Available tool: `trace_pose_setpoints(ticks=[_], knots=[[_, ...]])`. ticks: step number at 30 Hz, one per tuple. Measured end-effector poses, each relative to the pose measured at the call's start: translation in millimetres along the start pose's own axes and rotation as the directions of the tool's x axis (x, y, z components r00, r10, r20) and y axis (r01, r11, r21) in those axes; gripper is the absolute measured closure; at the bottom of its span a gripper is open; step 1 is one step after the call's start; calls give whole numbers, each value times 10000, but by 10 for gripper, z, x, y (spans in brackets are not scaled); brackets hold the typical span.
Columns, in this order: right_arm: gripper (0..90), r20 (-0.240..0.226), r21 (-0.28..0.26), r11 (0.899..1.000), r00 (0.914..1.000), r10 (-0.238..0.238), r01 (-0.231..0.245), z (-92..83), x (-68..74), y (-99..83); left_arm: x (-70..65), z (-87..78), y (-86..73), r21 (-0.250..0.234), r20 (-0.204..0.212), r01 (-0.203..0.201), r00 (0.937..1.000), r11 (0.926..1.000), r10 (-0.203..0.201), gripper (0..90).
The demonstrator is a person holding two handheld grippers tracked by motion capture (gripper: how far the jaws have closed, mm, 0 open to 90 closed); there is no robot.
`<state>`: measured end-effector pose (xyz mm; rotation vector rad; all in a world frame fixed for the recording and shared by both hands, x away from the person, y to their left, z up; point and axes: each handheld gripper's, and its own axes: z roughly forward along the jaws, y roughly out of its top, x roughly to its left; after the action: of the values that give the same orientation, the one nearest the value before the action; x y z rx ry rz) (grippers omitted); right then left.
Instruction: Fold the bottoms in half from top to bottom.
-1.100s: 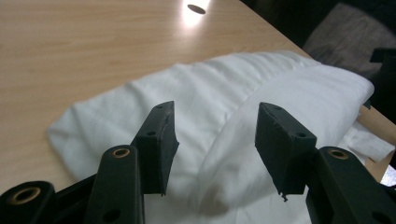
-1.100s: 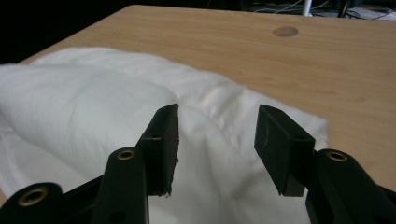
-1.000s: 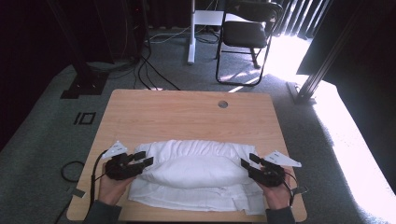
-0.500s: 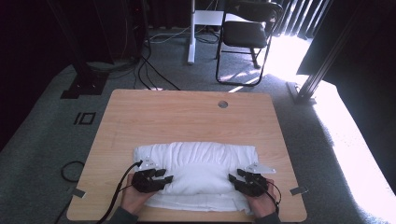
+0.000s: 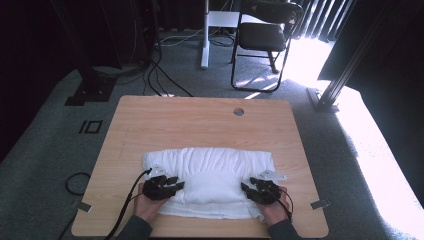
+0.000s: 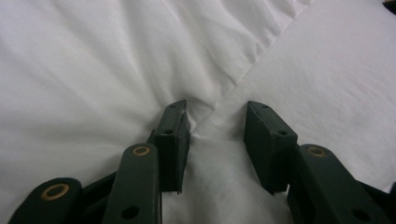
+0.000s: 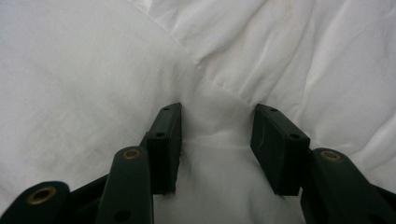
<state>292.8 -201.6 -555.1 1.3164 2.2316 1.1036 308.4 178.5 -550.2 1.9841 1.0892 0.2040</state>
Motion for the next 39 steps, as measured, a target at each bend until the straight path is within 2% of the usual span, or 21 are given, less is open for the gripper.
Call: trace_pose_setpoints(ticks=[1,4,5,9,13,20,27,33,36,38,39], knots=[[525,52,32,10000,10000,-16,16,35,-5,37,39,13,21,-59,-55,125,9999,9999,-126,617],[524,150,49,9999,9998,-114,113,115,-17,115,75,28,46,-100,-128,159,9998,9998,-160,620],[525,199,-5,9999,9997,-121,122,192,-43,181,141,69,123,-104,-483,140,9987,9998,-144,619],[524,305,-53,10000,9995,10,-8,354,-99,334,244,154,257,-74,-1048,6,9945,10000,-14,609],[522,398,-158,9998,9991,128,-122,496,-169,461,333,247,401,8,-1675,-163,9857,9999,162,592],[522,505,-318,9991,9983,297,-281,724,-311,670,469,408,612,114,-2349,-272,9716,9996,292,571],[521,476,-344,9986,9980,426,-410,806,-394,752,542,503,732,186,-2599,-303,9650,9994,341,554],[521,393,-511,9976,9980,486,-465,798,-403,724,539,499,734,202,-2642,-304,9638,9993,347,547],[521,391,-517,9974,9979,518,-498,797,-404,723,532,482,739,189,-2701,-256,9624,9995,298,511],[520,399,-549,9970,9976,571,-549,794,-402,717,516,438,745,292,-2930,-440,9548,9986,506,494],[520,399,-549,9970,9976,571,-549,794,-402,717,516,438,745,292,-2930,-440,9548,9986,506,493]])
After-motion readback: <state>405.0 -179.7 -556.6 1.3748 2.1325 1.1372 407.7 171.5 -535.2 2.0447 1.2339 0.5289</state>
